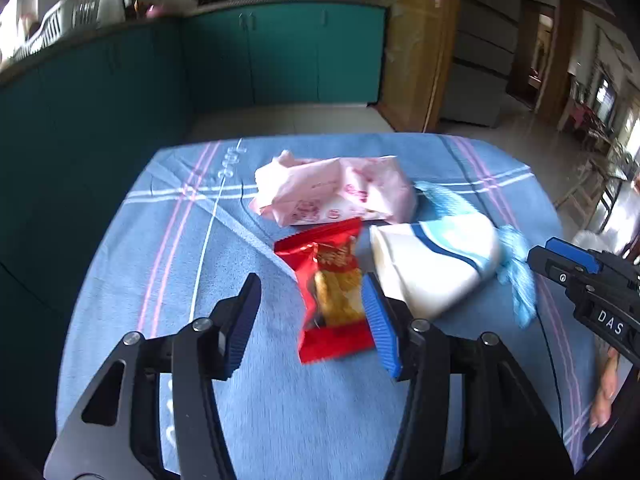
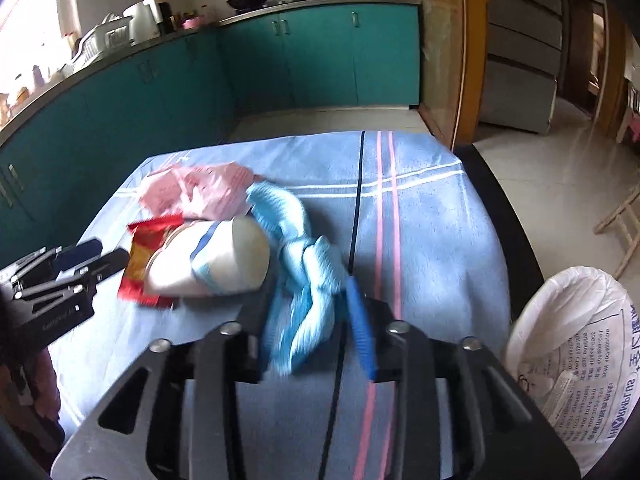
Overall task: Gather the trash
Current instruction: 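Grasp the red snack wrapper with the left tool while the right tool grasps the blue cloth, then carry the red wrapper and blue cloth over the bin and release them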
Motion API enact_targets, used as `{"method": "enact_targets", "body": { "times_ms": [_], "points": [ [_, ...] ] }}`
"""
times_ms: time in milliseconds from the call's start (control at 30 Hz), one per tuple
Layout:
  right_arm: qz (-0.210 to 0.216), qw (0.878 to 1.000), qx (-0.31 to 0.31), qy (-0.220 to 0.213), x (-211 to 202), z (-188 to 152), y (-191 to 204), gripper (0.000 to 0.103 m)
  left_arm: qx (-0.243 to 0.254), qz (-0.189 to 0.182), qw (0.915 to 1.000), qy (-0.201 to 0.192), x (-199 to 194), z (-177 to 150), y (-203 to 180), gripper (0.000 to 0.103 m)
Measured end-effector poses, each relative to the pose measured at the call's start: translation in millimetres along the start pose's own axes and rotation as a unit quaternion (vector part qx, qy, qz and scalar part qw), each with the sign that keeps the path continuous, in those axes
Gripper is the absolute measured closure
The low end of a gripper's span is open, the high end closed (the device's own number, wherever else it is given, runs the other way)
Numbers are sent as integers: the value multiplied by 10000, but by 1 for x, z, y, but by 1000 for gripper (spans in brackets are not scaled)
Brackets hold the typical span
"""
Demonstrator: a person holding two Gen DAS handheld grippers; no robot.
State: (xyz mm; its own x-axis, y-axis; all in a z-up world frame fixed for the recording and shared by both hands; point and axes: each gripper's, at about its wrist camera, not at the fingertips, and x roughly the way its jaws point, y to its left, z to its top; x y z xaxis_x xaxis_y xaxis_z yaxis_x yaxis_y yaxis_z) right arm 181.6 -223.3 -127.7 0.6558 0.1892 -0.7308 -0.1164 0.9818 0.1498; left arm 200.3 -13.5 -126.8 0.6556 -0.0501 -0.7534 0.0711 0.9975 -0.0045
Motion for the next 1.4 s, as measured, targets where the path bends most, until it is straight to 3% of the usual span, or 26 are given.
{"method": "enact_targets", "body": {
  "times_ms": [133,300,433,467,567,833,1100,1400],
  "points": [
    [-108,9997,-11,238,30,11,6,58,-239,-78,9992,321,28,7,9,49],
    [-380,9979,-267,442,48,7,15,58,-160,-91,9990,401,42,9,5,50],
    [-453,9974,-396,399,45,3,16,62,-204,-236,9985,439,42,9,8,75],
    [-469,9973,-408,393,44,2,15,67,-212,-252,9985,436,42,9,8,76],
    [-384,9980,-349,371,39,0,12,69,-159,-168,9992,338,35,8,9,78],
    [-470,9981,-391,75,2,-11,16,69,95,118,9990,-415,-30,6,1,78],
    [-266,9974,-310,-589,-63,-28,6,69,619,191,9891,-1321,-105,-2,-39,78],
    [-49,9940,-243,-1066,-106,-45,-11,69,1063,53,9788,-1750,-144,-19,-93,78]
  ]
}}
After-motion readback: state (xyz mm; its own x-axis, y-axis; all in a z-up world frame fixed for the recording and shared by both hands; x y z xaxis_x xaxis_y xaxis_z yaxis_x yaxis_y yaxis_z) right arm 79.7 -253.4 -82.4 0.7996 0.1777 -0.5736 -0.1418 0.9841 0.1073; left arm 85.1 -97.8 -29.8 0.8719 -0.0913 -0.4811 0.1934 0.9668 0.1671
